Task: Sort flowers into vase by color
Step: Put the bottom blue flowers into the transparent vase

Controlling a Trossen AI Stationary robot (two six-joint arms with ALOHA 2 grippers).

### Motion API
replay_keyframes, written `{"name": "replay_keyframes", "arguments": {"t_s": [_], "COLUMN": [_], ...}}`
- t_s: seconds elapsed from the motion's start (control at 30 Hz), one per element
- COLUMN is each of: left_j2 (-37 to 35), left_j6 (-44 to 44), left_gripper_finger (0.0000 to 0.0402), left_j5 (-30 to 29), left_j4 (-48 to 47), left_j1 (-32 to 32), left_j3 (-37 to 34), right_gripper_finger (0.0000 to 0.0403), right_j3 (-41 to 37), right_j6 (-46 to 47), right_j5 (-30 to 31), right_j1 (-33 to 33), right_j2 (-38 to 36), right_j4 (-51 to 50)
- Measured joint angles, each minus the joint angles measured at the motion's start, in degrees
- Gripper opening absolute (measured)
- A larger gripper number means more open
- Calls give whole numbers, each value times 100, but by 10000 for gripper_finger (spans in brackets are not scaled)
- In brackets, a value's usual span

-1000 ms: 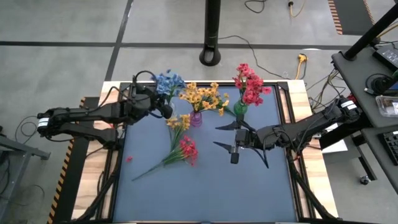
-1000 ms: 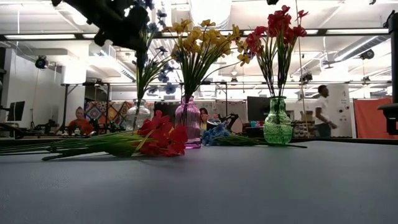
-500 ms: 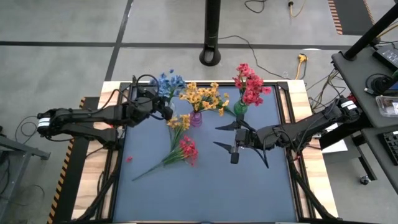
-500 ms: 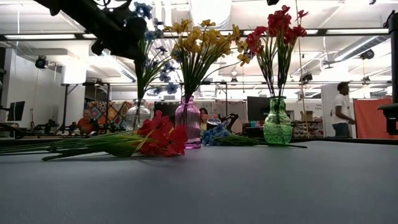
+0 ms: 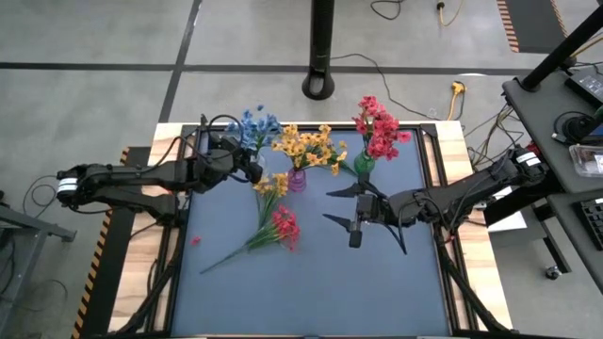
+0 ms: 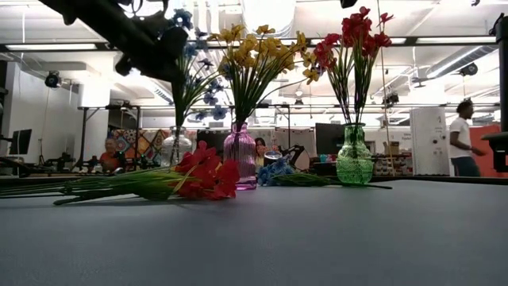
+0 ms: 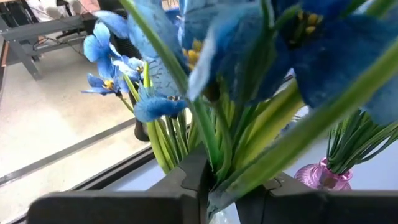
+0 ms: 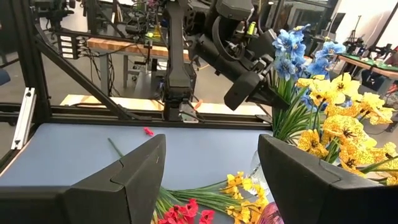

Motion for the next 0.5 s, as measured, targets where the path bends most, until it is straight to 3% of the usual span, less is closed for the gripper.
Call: {"name": "replay_keyframes", "arguments": {"t_s": [0.2,0.5], "left_j2": [90,73], "left_j6": [-46,-213], "left_gripper_finger": [79,212], "left_j5": [8,51], "left_j4": [-108,-437], "left_j1": [-2,-10], "left_j3": [0,11], "right_gripper_finger": [249,249], "right_j3": [-2,-2], "right_j6": [0,-4], "right_j5": [-1,-1], "right_j1": [-2,-1], "right_j2": [9,9], "right_j4": [-4,-62]}}
